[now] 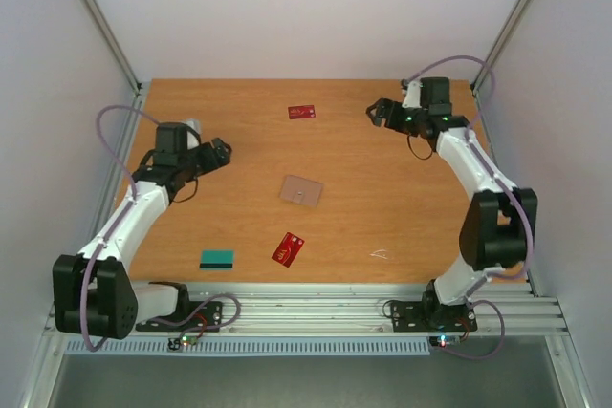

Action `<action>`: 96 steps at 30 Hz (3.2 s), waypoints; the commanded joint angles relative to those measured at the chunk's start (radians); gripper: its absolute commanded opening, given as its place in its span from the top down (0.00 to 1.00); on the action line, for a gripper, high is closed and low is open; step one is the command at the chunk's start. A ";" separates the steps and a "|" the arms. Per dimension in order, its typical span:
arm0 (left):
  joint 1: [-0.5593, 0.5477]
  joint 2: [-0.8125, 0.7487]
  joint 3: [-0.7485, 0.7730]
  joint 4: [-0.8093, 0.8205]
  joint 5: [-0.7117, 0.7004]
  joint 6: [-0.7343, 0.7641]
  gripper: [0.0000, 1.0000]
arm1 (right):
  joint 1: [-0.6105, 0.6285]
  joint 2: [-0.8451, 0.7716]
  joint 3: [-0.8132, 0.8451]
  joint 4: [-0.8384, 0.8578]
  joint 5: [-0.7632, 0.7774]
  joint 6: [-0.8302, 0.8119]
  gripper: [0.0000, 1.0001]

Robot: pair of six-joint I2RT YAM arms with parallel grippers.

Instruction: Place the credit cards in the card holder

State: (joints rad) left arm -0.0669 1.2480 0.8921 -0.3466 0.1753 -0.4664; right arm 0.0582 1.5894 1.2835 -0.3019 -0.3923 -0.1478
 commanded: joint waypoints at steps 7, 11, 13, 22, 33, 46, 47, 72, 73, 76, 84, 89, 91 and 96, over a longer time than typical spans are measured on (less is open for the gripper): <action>-0.233 0.095 -0.103 0.036 0.320 -0.138 0.26 | 0.198 0.372 0.359 -0.497 -0.278 -0.209 0.15; -0.278 0.198 -0.099 0.091 0.395 -0.150 0.34 | 0.240 0.463 0.390 -0.555 -0.317 -0.237 0.22; -0.290 0.241 -0.100 0.130 0.430 -0.166 0.39 | 0.259 0.498 0.403 -0.582 -0.336 -0.249 0.26; -0.367 0.427 -0.032 0.181 0.500 -0.176 0.62 | 0.304 0.575 0.392 -0.583 -0.358 -0.222 0.43; -0.367 0.580 0.087 0.115 0.426 -0.122 0.74 | 0.317 0.594 0.324 -0.532 -0.343 -0.180 0.52; -0.340 0.701 0.320 -0.018 0.363 0.017 0.71 | 0.371 0.377 -0.008 -0.377 -0.442 -0.060 0.55; -0.341 0.703 0.341 -0.045 0.355 0.039 0.70 | 0.371 0.352 -0.028 -0.368 -0.444 -0.036 0.55; -0.480 0.701 0.462 -0.260 0.082 0.210 0.67 | 0.336 0.622 0.367 -0.615 -0.209 -0.100 0.41; -0.481 0.713 0.463 -0.260 0.082 0.215 0.68 | 0.336 0.629 0.368 -0.613 -0.228 -0.101 0.42; -0.480 0.745 0.463 -0.255 0.088 0.225 0.73 | 0.336 0.643 0.367 -0.612 -0.282 -0.109 0.43; -0.479 0.789 0.462 -0.235 0.106 0.227 0.78 | 0.336 0.659 0.372 -0.607 -0.370 -0.091 0.60; -0.479 0.793 0.466 -0.224 0.113 0.232 0.78 | 0.336 0.653 0.364 -0.602 -0.398 -0.079 0.75; -0.479 0.782 0.473 -0.226 0.108 0.231 0.78 | 0.335 0.642 0.364 -0.603 -0.406 -0.069 0.79; -0.479 0.727 0.499 -0.264 0.089 0.192 0.74 | 0.336 0.601 0.362 -0.608 -0.396 -0.033 0.90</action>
State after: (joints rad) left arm -0.5434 1.9961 1.3499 -0.5976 0.2771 -0.2543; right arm 0.3809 2.2364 1.6386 -0.9127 -0.7406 -0.2203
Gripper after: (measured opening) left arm 0.238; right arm 0.140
